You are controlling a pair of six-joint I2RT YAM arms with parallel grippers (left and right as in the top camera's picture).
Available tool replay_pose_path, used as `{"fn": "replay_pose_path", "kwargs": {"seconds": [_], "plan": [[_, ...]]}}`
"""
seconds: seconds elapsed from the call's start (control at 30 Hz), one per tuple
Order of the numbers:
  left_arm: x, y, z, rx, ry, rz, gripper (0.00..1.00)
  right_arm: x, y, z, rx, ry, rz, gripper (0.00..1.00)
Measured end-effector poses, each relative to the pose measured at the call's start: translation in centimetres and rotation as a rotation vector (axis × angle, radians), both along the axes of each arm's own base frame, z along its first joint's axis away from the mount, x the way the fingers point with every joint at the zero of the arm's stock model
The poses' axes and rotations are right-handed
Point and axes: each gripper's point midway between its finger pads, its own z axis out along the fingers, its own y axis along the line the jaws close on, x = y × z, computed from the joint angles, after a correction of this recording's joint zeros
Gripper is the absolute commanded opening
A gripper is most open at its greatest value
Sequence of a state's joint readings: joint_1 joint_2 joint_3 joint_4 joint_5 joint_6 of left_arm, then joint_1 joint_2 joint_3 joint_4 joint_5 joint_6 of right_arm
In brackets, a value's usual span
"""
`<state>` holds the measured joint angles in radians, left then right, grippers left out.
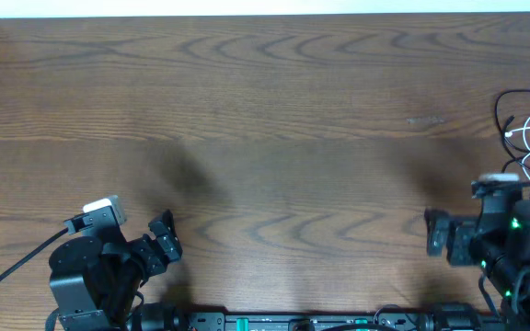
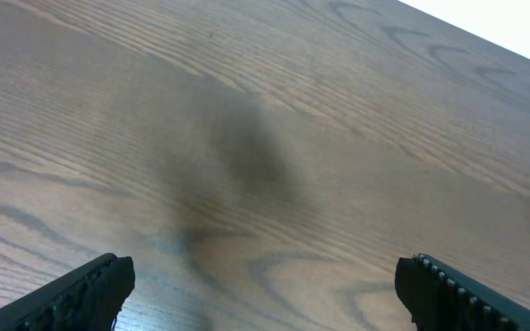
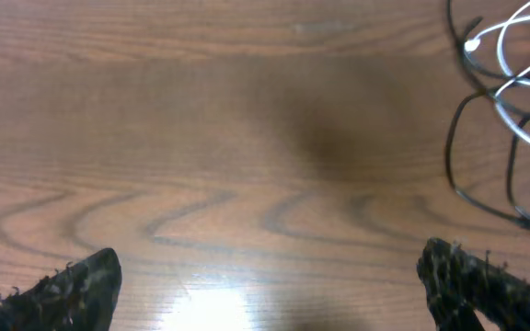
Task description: Untangle cables
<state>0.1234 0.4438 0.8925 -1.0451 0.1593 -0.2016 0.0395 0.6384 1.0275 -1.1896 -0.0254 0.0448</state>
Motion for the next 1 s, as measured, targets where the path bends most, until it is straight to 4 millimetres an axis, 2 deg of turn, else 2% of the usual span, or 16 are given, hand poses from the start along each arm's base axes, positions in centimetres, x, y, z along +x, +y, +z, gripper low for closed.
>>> {"fn": "replay_pose_path", "kwargs": {"seconds": [0.07, 0.13, 0.27, 0.43, 0.6, 0.87, 0.93, 1.0], "plan": [[0.0, 0.0, 0.0, 0.0, 0.0, 0.0, 0.96, 2.3, 0.0, 3.0, -0.002, -0.223, 0.005, 0.99], [0.0, 0.0, 0.0, 0.0, 0.001, 0.0, 0.96, 3.2, 0.1, 4.2, -0.001, -0.344, 0.006, 0.99], [0.0, 0.0, -0.1, 0.0, 0.002, -0.001, 0.96, 3.9, 0.1, 5.0, 0.002, -0.557, 0.008, 0.99], [0.0, 0.0, -0.1, 0.0, 0.003, 0.0, 0.96, 3.7, 0.1, 5.3, 0.004, -0.789, 0.008, 0.99], [0.0, 0.0, -0.1, 0.0, 0.003, 0.0, 0.96, 4.0, 0.1, 3.7, 0.009, -0.958, 0.007, 0.99], [0.0, 0.0, -0.1, 0.0, 0.003, 0.0, 0.96, 5.3, -0.2, 0.7, 0.003, -1.054, -0.006, 0.99], [0.0, 0.0, -0.1, 0.0, 0.002, -0.001, 0.96, 5.7, -0.3, -0.7, -0.003, -1.029, -0.012, 0.99], [0.0, 0.0, -0.1, 0.0, 0.002, -0.001, 0.96, 6.1, -0.4, -3.0, -0.031, -0.954, -0.003, 0.99]]}}
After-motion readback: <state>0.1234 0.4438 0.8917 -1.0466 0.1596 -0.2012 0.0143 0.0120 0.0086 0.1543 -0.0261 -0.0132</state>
